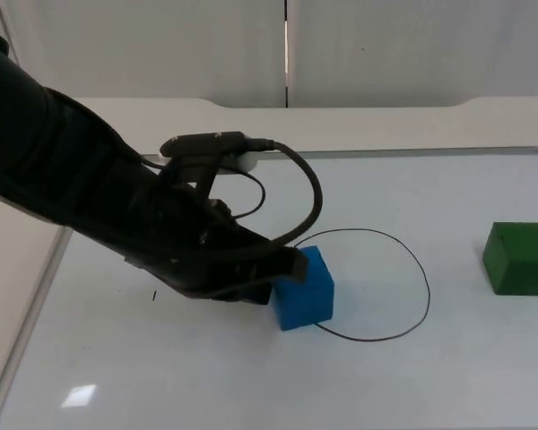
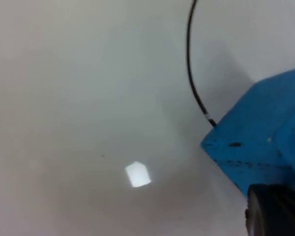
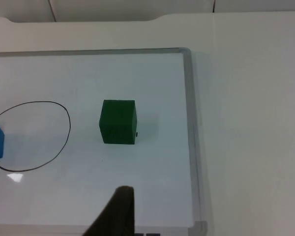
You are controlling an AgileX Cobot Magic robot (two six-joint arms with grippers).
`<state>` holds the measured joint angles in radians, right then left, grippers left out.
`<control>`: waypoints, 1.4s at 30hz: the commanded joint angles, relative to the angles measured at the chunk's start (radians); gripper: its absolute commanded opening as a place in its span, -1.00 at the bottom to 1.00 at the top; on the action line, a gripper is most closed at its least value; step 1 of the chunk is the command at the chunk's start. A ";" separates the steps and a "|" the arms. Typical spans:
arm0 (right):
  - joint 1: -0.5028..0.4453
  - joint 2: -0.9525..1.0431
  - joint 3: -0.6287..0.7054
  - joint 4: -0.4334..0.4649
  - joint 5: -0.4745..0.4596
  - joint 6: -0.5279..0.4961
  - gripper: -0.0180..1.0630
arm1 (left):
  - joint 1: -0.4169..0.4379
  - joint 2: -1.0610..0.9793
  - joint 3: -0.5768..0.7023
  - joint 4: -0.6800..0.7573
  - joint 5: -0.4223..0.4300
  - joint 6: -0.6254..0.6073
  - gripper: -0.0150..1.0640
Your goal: Push the two cubes into the marked area.
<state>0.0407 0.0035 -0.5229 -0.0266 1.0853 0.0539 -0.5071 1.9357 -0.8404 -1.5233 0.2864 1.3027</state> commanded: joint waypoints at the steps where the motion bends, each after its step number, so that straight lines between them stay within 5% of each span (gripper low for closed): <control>1: 0.004 -0.004 0.007 0.003 -0.008 0.001 0.98 | -0.006 0.000 -0.004 0.021 0.028 -0.005 -0.98; 28: 0.004 -0.004 0.007 0.003 -0.008 0.001 0.98 | -0.011 0.023 -0.029 -0.129 0.049 0.079 -0.98; 42: 0.004 -0.004 0.007 0.003 -0.008 0.001 0.98 | -0.015 0.078 -0.049 -0.204 0.126 0.145 -0.98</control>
<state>0.0407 0.0035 -0.5229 -0.0266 1.0853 0.0561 -0.5155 2.0159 -0.8824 -1.7088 0.3924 1.4407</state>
